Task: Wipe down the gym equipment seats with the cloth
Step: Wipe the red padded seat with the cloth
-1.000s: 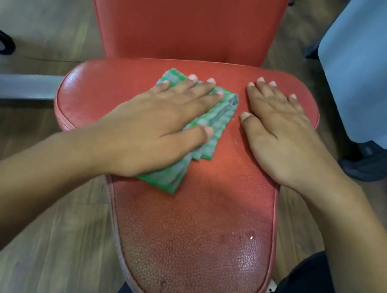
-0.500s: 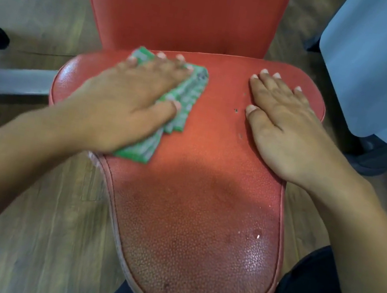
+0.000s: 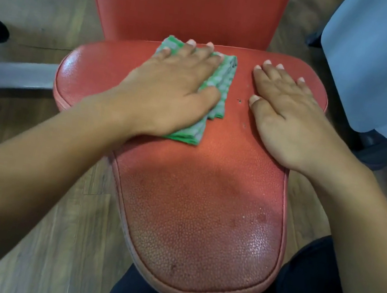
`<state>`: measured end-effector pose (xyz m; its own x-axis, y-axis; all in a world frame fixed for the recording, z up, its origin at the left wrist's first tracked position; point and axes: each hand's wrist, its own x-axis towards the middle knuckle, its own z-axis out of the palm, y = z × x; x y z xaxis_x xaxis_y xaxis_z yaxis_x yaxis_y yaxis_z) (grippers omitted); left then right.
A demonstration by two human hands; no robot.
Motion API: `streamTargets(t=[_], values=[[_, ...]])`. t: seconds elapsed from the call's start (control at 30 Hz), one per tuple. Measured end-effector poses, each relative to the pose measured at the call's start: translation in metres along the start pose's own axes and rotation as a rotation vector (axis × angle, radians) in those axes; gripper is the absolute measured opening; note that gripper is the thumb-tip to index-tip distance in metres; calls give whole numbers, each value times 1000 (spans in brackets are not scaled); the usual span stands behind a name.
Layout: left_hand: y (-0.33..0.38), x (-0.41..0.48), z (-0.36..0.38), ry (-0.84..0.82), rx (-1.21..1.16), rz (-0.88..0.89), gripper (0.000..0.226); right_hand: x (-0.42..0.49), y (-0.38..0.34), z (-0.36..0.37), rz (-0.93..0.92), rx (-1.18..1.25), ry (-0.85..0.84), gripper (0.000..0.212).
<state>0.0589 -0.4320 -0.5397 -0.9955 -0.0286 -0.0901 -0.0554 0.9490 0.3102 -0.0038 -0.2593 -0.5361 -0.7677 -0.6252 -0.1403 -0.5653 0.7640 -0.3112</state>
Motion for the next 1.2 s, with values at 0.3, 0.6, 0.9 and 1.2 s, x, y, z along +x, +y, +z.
streamTargets(t=[0.3, 0.6, 0.9, 1.2], values=[[-32, -26, -11, 5, -24, 10, 79, -1, 4, -1, -17, 56, 11, 53], [-22, -33, -8, -43, -82, 103, 78, 0, 24, -11, 35, 78, 39, 51], [12, -21, 6, -30, -29, 227, 76, 0, 26, -11, 28, 45, 18, 53], [3, 4, 1, -15, 12, -3, 76, -1, 22, -10, 29, 17, 22, 53]])
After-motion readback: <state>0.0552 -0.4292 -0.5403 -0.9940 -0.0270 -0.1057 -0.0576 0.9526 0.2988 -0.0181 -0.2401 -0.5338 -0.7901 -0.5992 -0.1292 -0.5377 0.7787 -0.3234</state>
